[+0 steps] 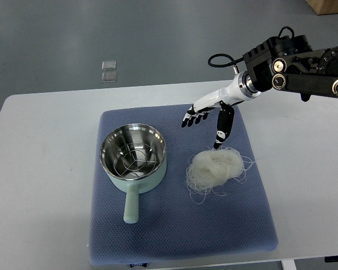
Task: Put vermicelli into pot with right hand
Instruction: 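Lower the right hand onto the vermicelli and close fingers around it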
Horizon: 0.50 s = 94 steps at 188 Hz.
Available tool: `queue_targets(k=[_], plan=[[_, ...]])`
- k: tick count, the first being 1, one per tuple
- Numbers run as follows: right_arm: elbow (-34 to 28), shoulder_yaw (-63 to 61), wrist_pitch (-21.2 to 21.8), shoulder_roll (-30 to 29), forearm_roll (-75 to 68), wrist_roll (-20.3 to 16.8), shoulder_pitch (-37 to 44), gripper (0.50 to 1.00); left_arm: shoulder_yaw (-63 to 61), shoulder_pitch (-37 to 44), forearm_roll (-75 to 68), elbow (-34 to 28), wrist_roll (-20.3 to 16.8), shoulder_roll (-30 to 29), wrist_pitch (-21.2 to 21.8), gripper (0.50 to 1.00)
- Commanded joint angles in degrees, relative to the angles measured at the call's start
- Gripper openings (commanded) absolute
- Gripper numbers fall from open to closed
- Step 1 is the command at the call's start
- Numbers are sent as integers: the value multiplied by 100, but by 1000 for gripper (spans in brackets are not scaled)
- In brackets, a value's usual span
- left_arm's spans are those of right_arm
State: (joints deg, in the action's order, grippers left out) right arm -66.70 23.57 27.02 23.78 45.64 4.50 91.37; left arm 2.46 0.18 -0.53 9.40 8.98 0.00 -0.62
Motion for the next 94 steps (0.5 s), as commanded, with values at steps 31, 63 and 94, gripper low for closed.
queue_targets(k=[31, 63, 94], plan=[[-89, -423, -356, 162, 51, 42, -857, 921, -9, 0, -9, 9, 7, 0, 1, 1000], [-72, -582, -382, 180, 112, 42, -1271, 921, -9, 0, 0, 9, -2, 0, 1, 1000], [-89, -679, -426, 250, 112, 51, -1491, 921, -9, 0, -9, 9, -2, 0, 1, 1000]])
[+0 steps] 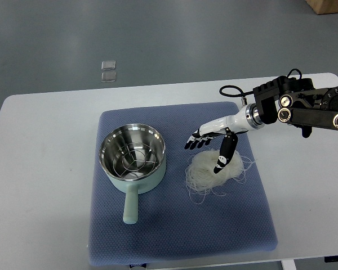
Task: Put vermicelli into pot with right hand
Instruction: 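Lower the right hand onto the vermicelli and close fingers around it, then lift the vermicelli and carry it toward the steel pot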
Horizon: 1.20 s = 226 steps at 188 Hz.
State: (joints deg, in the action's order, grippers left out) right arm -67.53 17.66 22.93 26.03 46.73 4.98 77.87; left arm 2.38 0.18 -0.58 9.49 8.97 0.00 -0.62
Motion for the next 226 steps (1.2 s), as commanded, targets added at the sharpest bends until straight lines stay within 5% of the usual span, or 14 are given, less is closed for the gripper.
queue_targets(k=[1, 64, 105, 115, 129, 173, 226], plan=[[-5, -104, -17, 25, 3, 3, -158, 921, 0, 0, -3, 0, -1, 0, 0, 1000], [30, -527, -34, 69, 257, 29, -835, 921, 0, 0, 5, 0, -1, 0, 0, 1000], [109, -658, -553, 60, 943, 478, -1213, 893, 0, 8, 5, -9, -1, 0, 0, 1000], [109, -658, -606, 60, 1101, 566, -1310, 801, 0, 0, 5, -9, 8, 0, 0, 1000], [109, -650, -746, 69, 1277, 741, -1407, 500, 0, 0, 5, -18, -1, 0, 9, 1000], [118, -773, -913, 236, 1400, 794, -1363, 500, 0, 0, 5, -18, 8, 0, 9, 1000], [-260, -1361, -307, 991, 724, 759, -186, 500, 9, 0, 5, -35, -1, 0, 9, 1000]])
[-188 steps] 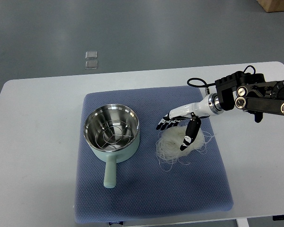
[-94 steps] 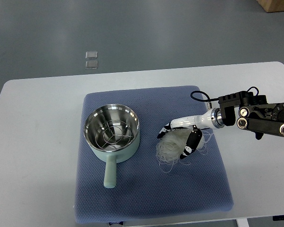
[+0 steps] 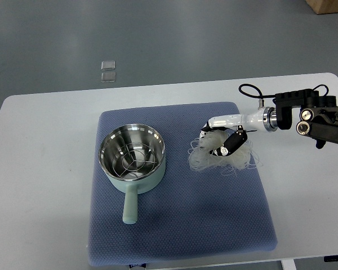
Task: Put vermicelli into pot with right hand
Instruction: 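Lift the vermicelli and carry it toward the steel pot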
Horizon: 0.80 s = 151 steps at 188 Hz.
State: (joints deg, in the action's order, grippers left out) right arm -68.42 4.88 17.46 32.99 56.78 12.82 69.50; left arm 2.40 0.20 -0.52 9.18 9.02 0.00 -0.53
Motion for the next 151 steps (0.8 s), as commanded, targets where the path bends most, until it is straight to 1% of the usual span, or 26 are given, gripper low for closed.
queue_targets(k=[1, 25, 61, 84, 95, 110, 112, 121, 135, 151], plan=[[-172, -84, 240, 295, -282, -25, 653, 500, 6, -2, -1, -4, -6, 0, 0, 1000], [-339, -66, 512, 445, -686, -34, 1558, 500, -3, -2, -1, 22, 3, 0, 0, 1000], [-347, -13, 583, 260, -1126, -43, 2455, 500, 6, -2, -1, 23, 3, 0, 0, 1000], [-224, 250, 521, -382, -1240, -52, 2771, 500, 6, -2, -1, 23, -6, 0, 0, 1000], [39, 452, 416, -899, -1249, -52, 2824, 500, 6, -2, -1, 23, -6, 0, -9, 1000], [408, 602, 134, -1507, -1249, -52, 2789, 500, 6, -2, -1, 23, 3, 0, 0, 1000], [496, 637, 56, -1673, -1249, -52, 2763, 500, 6, -2, -1, 23, 3, 0, -9, 1000], [672, 681, -50, -1963, -1249, -52, 2727, 500, 6, 7, -1, 23, -6, 0, 0, 1000], [927, 690, -112, -2429, -1249, -52, 2596, 500, 15, 7, -1, 23, -6, 0, -9, 1000], [1217, 699, -120, -2772, -1249, -52, 2455, 500, 15, 7, -1, 23, -6, 0, -9, 1000]])
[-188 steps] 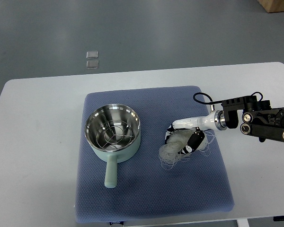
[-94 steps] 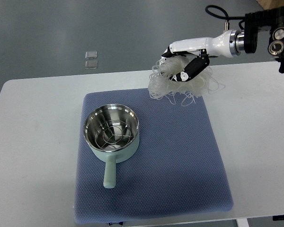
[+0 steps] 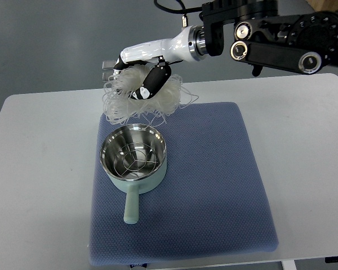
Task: Put vermicelli into pot with right hand
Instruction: 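Lift the vermicelli and carry it toward the steel pot, then lower the vermicelli into the pot and open the right hand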
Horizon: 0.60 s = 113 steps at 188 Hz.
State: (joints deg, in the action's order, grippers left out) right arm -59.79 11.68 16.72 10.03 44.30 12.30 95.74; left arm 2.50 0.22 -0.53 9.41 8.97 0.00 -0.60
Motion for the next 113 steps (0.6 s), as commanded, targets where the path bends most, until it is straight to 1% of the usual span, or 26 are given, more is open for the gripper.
queue_targets(k=[1, 40, 54, 113], plan=[[381, 18, -46, -519, 0, 1, -187, 500, 4, 4, 1, -1, -1, 0, -1, 1000], [688, 27, -90, -1003, 17, -8, -696, 500, 4, 4, 1, -9, -1, 0, 8, 1000], [785, 27, -169, -1003, 70, -8, -890, 500, 4, 4, 1, -9, -1, 0, -1, 1000], [1058, 27, -178, -1003, 263, 9, -1391, 500, -4, 4, 1, -1, -1, 0, -1, 1000]])
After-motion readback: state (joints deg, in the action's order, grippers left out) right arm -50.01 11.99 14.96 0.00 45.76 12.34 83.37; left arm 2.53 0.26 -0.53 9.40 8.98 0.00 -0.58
